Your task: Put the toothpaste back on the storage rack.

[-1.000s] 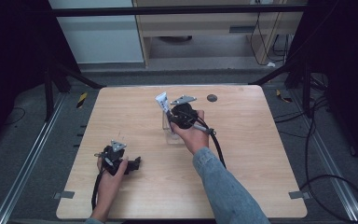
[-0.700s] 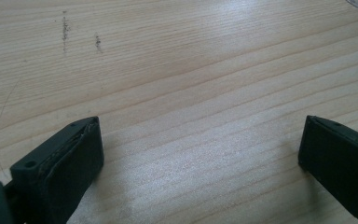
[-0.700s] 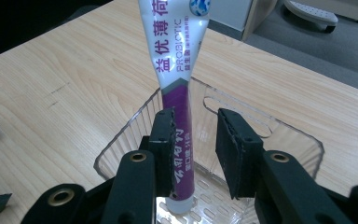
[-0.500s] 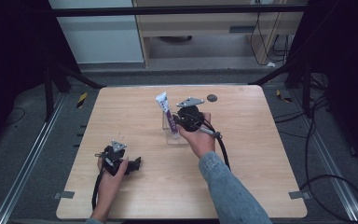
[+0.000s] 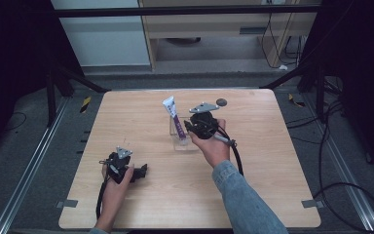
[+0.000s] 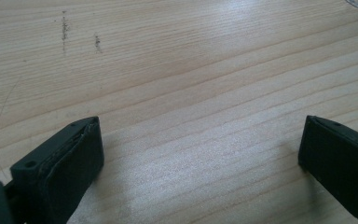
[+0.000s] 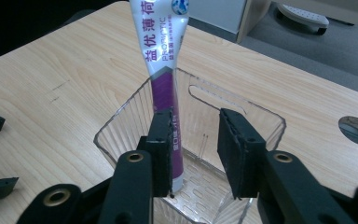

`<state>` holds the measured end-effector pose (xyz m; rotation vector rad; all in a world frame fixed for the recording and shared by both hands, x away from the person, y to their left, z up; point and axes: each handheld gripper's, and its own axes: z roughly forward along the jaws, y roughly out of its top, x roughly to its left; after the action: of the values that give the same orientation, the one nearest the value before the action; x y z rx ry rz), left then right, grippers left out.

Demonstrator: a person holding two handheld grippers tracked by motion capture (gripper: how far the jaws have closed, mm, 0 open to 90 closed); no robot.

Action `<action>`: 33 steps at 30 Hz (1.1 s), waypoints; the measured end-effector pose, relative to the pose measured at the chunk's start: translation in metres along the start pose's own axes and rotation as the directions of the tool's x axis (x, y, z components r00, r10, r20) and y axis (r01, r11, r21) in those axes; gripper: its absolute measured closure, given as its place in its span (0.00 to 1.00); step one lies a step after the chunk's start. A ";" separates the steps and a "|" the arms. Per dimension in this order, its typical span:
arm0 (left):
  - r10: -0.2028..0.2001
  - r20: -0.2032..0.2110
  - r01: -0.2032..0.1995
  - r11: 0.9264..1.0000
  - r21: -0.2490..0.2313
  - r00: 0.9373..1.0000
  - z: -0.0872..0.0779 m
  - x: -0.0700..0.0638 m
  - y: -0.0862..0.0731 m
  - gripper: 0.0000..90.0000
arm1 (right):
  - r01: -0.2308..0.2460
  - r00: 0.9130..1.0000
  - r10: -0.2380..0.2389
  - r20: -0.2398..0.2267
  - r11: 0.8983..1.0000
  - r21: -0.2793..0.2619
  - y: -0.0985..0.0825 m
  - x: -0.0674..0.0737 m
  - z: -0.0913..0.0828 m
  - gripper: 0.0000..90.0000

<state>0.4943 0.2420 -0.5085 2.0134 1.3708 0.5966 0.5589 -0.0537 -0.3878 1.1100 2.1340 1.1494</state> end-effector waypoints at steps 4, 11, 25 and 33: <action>0.000 0.000 0.000 1.000 0.000 1.000 0.000 0.000 0.000 0.00 | -0.010 1.000 0.010 0.000 1.000 -0.002 -0.002 -0.003 -0.003 0.69; 0.000 0.000 0.000 1.000 0.000 1.000 0.000 0.000 0.000 0.00 | -0.007 1.000 0.007 -0.006 1.000 -0.016 -0.003 -0.005 -0.008 0.61; 0.001 0.001 -0.001 1.000 0.000 1.000 0.000 0.000 0.000 0.00 | -0.002 0.999 0.002 -0.045 1.000 -0.013 -0.005 -0.007 -0.019 0.32; 0.001 0.001 -0.001 1.000 -0.001 1.000 0.000 0.000 0.000 0.00 | 0.006 0.997 -0.008 -0.081 1.000 -0.025 -0.008 -0.011 -0.026 0.20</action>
<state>0.4940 0.2419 -0.5085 2.0135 1.3692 0.5960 0.5432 -0.0770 -0.3809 1.0611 2.1762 1.2343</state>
